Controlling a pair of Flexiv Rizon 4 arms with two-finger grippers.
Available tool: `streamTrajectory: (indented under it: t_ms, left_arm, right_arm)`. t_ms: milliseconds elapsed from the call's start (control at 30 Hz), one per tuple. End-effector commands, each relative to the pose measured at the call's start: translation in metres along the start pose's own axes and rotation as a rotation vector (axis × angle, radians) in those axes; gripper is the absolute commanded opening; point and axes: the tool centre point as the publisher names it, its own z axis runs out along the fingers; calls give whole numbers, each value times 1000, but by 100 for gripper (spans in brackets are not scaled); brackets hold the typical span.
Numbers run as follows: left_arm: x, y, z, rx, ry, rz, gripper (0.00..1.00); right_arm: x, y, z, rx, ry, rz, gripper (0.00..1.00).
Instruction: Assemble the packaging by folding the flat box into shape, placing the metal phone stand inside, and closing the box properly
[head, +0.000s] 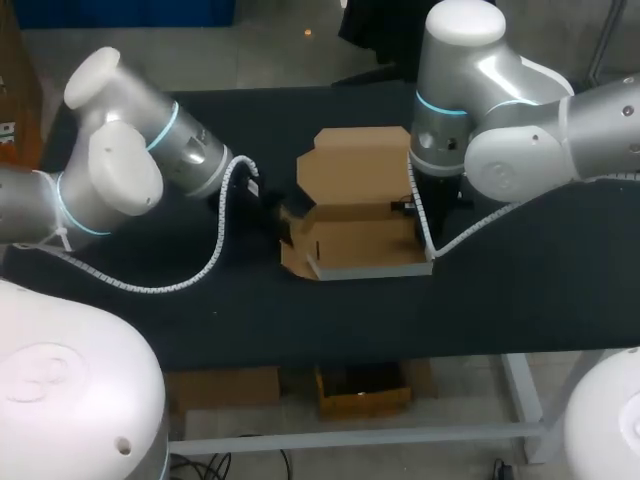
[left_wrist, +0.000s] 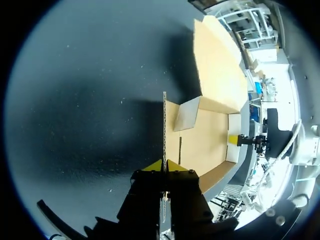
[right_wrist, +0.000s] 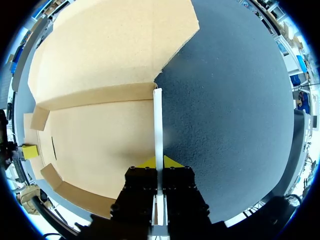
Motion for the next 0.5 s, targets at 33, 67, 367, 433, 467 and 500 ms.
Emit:
streamTrajectory:
  t_ms: [33, 67, 367, 433, 467, 500]
  left_arm:
    - [22, 3, 0, 33, -192, 10, 0]
    - [26, 3, 1, 45, -223, 15, 0]
    - [47, 3, 7, 74, -395, 40, 0]
    - [49, 3, 9, 75, -410, 45, 11]
    - [50, 3, 9, 81, -421, 47, 12]
    - [51, 3, 9, 88, -430, 48, 15]
  right_arm:
    - [2, 1, 0, 6, -2, -1, 0]
    - [2, 1, 0, 6, -2, -1, 0]
    - [2, 1, 0, 6, -2, -1, 0]
    - [2, 1, 0, 6, -2, -1, 0]
    - [2, 1, 0, 6, -2, -1, 0]
    - [2, 1, 0, 6, -2, -1, 0]
